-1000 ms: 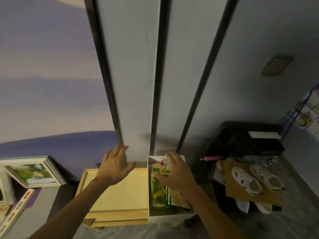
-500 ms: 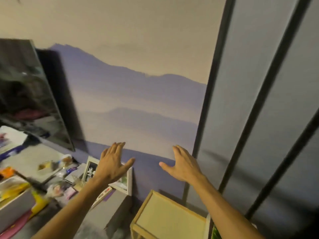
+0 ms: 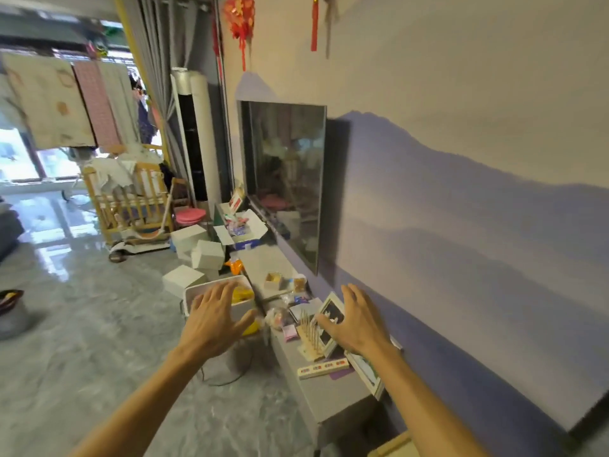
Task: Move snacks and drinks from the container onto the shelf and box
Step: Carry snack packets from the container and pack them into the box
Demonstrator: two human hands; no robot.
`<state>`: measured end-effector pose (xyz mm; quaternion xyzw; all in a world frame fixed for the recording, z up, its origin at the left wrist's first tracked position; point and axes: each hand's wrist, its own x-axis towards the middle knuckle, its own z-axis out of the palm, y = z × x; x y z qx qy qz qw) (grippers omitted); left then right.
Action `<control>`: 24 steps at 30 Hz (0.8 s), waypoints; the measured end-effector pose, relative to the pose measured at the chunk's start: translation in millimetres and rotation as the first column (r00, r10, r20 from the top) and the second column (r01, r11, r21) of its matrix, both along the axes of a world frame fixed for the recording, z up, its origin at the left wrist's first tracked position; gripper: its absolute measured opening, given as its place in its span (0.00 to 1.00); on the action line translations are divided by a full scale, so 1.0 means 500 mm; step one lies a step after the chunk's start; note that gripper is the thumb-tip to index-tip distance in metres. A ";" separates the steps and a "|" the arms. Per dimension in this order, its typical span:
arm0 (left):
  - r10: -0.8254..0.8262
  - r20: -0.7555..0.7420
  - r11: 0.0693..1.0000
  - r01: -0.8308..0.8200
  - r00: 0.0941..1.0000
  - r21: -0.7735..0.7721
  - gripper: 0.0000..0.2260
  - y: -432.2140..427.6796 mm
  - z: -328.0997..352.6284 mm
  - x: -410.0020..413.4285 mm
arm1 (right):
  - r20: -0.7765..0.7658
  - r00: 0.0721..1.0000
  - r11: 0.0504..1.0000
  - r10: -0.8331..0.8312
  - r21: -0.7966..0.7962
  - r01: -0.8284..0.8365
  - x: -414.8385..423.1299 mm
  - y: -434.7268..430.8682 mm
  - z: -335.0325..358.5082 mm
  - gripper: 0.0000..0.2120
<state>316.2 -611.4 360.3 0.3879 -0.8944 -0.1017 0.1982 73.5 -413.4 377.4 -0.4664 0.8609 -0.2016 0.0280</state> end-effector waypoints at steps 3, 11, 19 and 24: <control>0.091 0.003 0.996 -0.091 0.996 0.012 0.42 -0.068 -0.020 0.065 | 0.012 0.997 0.997 0.070 0.024 -0.070 0.040 -0.109 -0.010 0.52; 0.226 -0.009 0.974 -0.225 0.974 0.039 0.41 -0.338 -0.076 0.156 | -0.054 0.979 0.978 0.197 0.074 -0.193 0.099 -0.453 -0.019 0.47; 0.221 0.028 0.972 -0.222 0.975 0.079 0.37 -0.612 -0.091 0.154 | -0.021 0.983 0.980 0.183 0.083 -0.181 0.102 -0.770 -0.048 0.48; 0.220 0.088 0.966 -0.229 0.972 0.116 0.39 -0.753 -0.128 0.116 | 0.014 0.976 0.970 0.218 0.104 -0.218 0.067 -0.915 -0.090 0.44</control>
